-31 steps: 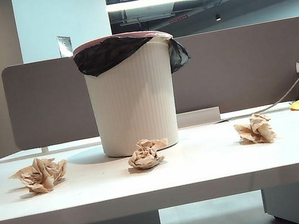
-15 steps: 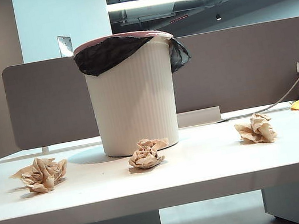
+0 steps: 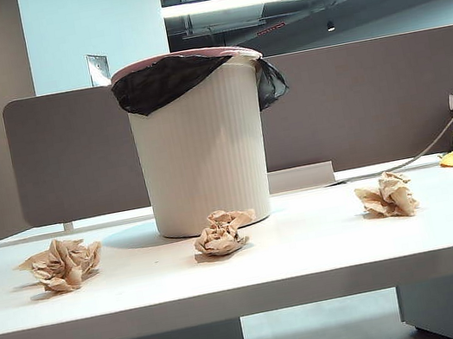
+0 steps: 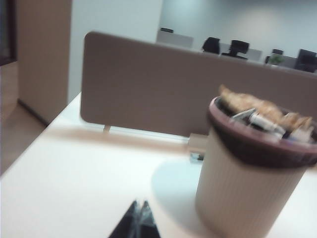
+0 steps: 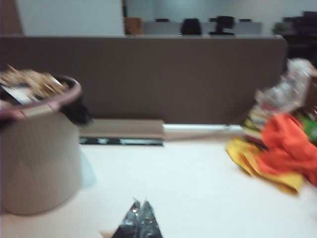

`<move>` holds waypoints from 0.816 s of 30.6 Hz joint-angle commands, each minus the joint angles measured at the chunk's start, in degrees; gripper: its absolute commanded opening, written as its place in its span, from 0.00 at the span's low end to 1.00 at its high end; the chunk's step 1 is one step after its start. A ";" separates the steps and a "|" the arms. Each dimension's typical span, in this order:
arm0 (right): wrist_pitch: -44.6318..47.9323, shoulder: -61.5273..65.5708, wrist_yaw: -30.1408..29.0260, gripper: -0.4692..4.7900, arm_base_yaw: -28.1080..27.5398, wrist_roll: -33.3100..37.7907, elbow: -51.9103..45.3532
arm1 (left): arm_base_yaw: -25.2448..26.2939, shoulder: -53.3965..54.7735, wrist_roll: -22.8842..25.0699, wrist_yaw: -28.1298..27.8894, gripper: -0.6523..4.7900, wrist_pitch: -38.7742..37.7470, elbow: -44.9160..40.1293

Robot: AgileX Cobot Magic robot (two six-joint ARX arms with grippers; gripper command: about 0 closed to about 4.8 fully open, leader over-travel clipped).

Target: Pick up all the trash on the table and put it in the trash can.

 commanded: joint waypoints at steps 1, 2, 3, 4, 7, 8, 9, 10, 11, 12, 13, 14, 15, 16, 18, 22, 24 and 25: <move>-1.79 6.16 -3.63 0.09 0.00 -0.13 7.02 | 0.02 6.78 0.79 0.31 0.11 -7.13 8.96; -2.47 8.61 -4.35 0.09 0.00 -0.11 9.60 | 0.02 8.83 0.92 0.61 0.11 -8.07 11.04; -3.02 10.43 -4.68 0.09 0.02 -0.07 11.50 | 0.02 10.71 0.96 1.14 0.11 -8.98 12.96; -3.91 12.46 -4.59 0.09 0.09 0.13 13.75 | 0.00 12.85 0.94 2.23 0.11 -10.12 15.30; -5.57 17.20 -4.57 0.09 0.37 0.11 18.58 | -0.81 17.22 0.98 5.81 0.11 -11.23 20.33; -5.92 18.56 -4.59 0.09 0.66 0.09 19.71 | -1.51 18.29 1.07 5.95 0.11 -11.30 21.59; -6.51 20.24 -4.70 0.08 1.05 -0.04 21.07 | -2.56 19.67 1.22 6.03 0.11 -11.52 23.17; -7.13 21.46 -4.74 0.08 1.49 -0.22 22.12 | -3.63 20.57 1.38 6.08 0.11 -11.91 24.41; -7.87 23.30 -4.81 0.09 1.99 -0.33 23.17 | -4.92 21.55 2.01 6.16 0.11 -12.50 25.73; -8.48 24.70 -4.81 0.09 2.49 -0.33 23.87 | -6.82 22.86 2.97 6.08 0.11 -13.55 27.45; -9.03 26.12 -4.83 0.09 2.99 -0.35 24.39 | -8.61 23.98 3.72 5.97 0.11 -14.32 28.72; -9.38 27.87 -5.27 0.09 3.74 -0.37 24.72 | -11.02 25.24 4.50 5.88 0.11 -15.17 30.23; -9.60 29.09 -5.92 0.09 4.24 -0.44 24.85 | -13.00 26.29 4.81 5.86 0.11 -15.65 31.23; -9.73 30.36 -6.10 0.09 4.46 -0.39 24.90 | -15.04 27.34 4.79 5.60 0.11 -16.02 32.11; -10.05 33.00 -6.10 0.09 5.07 -0.37 24.90 | -19.69 29.40 4.70 3.80 0.11 -17.00 33.81; -10.03 37.97 -7.58 0.09 6.34 -0.33 24.90 | -28.46 34.14 4.66 1.03 0.11 -18.08 36.22; -9.97 40.65 -7.56 0.09 6.82 -0.39 24.90 | -32.28 37.00 4.66 -1.75 0.11 -18.36 37.22; -9.97 41.86 -7.37 0.09 7.06 -0.59 24.90 | -33.86 38.42 4.66 -2.86 0.11 -18.38 37.62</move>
